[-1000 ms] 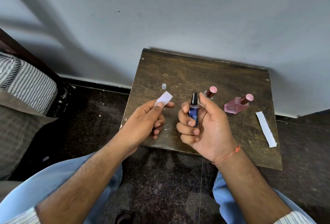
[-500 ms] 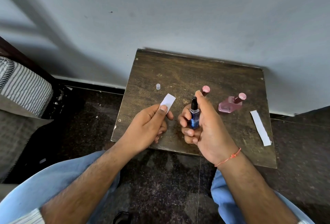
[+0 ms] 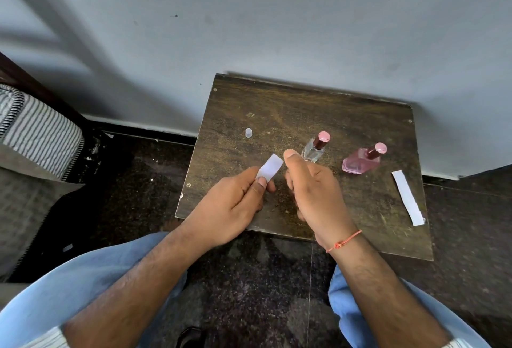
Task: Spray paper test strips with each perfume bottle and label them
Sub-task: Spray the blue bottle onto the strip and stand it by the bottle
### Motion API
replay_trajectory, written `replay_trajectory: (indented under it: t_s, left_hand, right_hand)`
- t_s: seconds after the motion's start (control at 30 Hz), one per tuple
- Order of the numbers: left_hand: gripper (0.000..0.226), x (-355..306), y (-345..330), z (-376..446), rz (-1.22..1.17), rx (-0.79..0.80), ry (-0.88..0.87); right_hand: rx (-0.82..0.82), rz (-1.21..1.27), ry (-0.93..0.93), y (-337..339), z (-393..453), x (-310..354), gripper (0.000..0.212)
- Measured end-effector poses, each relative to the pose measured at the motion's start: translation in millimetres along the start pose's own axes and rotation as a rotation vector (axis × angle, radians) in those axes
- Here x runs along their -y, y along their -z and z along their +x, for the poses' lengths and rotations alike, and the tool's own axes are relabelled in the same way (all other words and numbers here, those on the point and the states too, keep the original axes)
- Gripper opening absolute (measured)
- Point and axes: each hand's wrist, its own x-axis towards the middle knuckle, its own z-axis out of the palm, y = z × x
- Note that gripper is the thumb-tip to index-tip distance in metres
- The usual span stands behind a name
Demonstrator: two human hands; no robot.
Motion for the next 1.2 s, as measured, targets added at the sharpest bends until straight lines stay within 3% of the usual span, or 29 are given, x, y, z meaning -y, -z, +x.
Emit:
replay_trajectory:
  t_s: [0.3,0.47,1.0,1.2]
  left_hand:
    - [0.030,-0.1,2.7,-0.4,-0.013,-0.004,0.009]
    - [0.030,-4.6,2.4,0.6,-0.066,-0.023,0.047]
    - [0.030,-5.4,2.6,0.1,-0.082,-0.016,0.054]
    - [0.030,-4.9,2.9,1.3,-0.084,-0.015,0.047]
  right_hand:
    - [-0.018,-0.093,0.055,-2.2,2.8,-5.4,0.067]
    - [-0.021,-0.159,0.100,-2.6,1.1,-4.0,0.071]
    - [0.020,-0.136,0.067,-2.1,0.0,-1.2,0.067]
    - [0.092,0.165,-0.096,-0.1,-1.4,6.2,0.073]
